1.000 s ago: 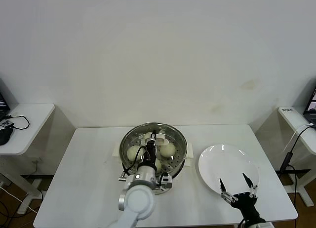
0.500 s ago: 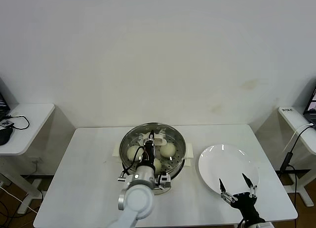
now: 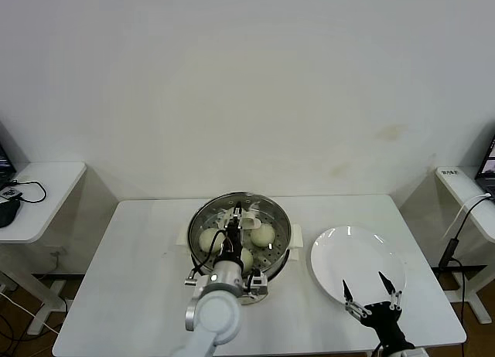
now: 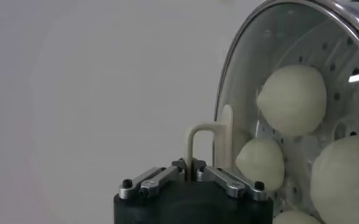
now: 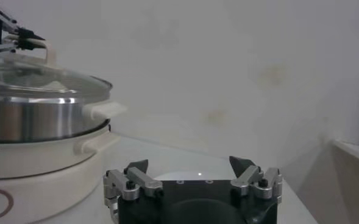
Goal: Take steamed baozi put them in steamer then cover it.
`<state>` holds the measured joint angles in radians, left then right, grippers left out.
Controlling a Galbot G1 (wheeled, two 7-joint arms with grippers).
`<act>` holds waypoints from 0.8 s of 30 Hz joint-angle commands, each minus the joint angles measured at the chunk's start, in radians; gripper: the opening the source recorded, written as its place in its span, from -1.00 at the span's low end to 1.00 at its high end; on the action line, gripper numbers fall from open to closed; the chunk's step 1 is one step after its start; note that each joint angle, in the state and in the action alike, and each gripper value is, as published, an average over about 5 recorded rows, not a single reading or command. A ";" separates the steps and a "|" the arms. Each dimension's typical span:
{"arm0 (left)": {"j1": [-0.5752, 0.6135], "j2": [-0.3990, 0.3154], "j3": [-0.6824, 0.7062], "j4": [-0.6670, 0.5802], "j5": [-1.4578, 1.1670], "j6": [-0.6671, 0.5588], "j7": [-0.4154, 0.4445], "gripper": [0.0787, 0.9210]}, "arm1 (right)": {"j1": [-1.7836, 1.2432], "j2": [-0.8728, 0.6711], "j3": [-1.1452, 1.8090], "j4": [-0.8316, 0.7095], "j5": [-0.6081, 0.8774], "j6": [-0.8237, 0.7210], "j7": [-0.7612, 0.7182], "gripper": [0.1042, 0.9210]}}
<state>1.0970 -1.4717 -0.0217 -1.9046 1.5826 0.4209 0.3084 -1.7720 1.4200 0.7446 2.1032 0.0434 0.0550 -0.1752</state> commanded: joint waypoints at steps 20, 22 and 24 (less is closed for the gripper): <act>0.507 0.217 -0.289 -0.429 -0.895 -0.382 -0.332 0.76 | -0.017 -0.024 -0.008 -0.007 0.018 0.009 0.001 0.76; 0.544 0.200 -0.379 -0.416 -1.129 -0.461 -0.386 0.76 | -0.023 -0.033 -0.007 -0.003 0.025 0.012 0.001 0.76; 0.579 0.182 -0.475 -0.399 -1.309 -0.512 -0.438 0.77 | -0.029 -0.039 -0.009 0.002 0.029 0.013 0.000 0.76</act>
<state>1.4187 -1.3140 -0.1604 -2.2217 1.1840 0.2257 0.1309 -1.7903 1.3992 0.7369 2.0977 0.0601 0.0637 -0.1745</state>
